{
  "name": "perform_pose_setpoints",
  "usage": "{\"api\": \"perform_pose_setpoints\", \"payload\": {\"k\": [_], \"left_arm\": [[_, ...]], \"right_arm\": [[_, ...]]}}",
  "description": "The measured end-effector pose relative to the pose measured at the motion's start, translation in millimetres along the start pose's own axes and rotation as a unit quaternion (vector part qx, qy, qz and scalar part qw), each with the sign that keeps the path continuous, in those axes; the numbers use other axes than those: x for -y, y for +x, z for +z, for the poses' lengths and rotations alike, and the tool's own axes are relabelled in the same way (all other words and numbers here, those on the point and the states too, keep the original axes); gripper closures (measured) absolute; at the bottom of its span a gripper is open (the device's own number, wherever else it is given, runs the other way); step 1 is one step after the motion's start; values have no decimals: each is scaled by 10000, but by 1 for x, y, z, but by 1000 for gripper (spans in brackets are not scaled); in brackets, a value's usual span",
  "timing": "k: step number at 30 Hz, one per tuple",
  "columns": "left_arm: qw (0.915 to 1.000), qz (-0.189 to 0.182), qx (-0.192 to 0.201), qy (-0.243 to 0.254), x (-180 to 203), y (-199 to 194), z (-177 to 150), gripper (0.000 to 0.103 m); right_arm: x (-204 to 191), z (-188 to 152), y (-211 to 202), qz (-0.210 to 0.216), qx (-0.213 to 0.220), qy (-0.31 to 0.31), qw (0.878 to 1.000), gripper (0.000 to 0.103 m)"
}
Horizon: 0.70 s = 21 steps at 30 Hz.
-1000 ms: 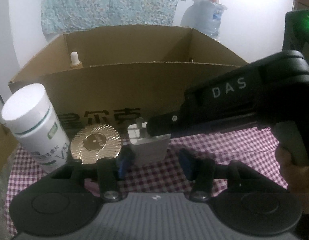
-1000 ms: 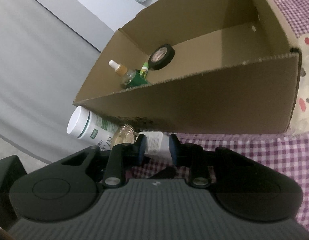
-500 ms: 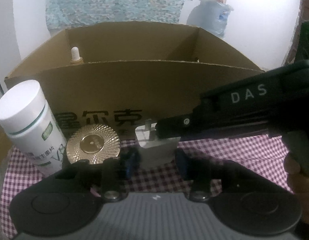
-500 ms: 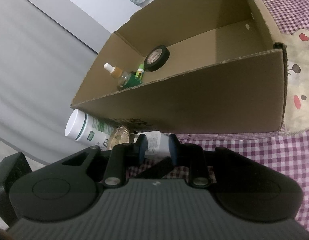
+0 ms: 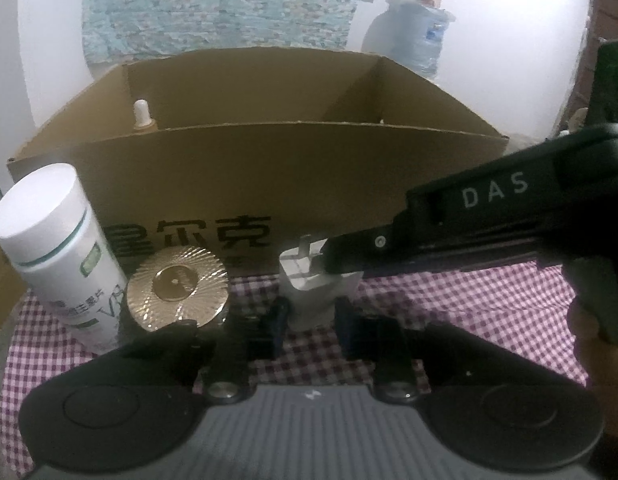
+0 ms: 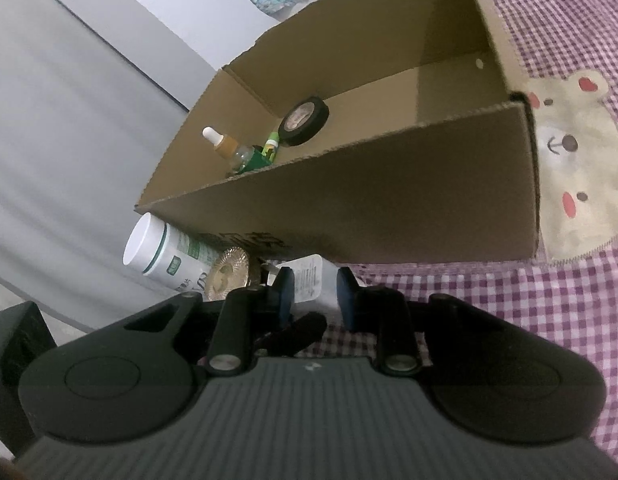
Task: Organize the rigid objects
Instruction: 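Grasp the white charger plug with the right gripper and lift it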
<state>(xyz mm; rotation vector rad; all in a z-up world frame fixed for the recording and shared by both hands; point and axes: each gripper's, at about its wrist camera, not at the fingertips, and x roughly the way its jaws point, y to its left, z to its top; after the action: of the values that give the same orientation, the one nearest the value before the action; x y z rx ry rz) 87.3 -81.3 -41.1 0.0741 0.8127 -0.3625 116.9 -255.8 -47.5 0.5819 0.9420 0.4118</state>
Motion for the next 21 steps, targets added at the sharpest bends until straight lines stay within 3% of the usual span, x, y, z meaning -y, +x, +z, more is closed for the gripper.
{"api": "perform_pose_setpoints", "payload": {"k": [2, 4, 13, 21], "left_arm": [[10000, 10, 8, 46, 2, 2, 1, 58], [9998, 69, 6, 170, 5, 5, 2, 54], [9990, 266, 15, 356, 16, 23, 5, 56], [9997, 228, -21, 122, 11, 19, 4, 56]], "right_arm": [[3, 1, 1, 50, -14, 84, 10000, 80], [5, 2, 2, 82, -21, 140, 9999, 79], [16, 7, 6, 285, -69, 373, 9989, 74], [14, 3, 1, 300, -53, 330, 9990, 76]]}}
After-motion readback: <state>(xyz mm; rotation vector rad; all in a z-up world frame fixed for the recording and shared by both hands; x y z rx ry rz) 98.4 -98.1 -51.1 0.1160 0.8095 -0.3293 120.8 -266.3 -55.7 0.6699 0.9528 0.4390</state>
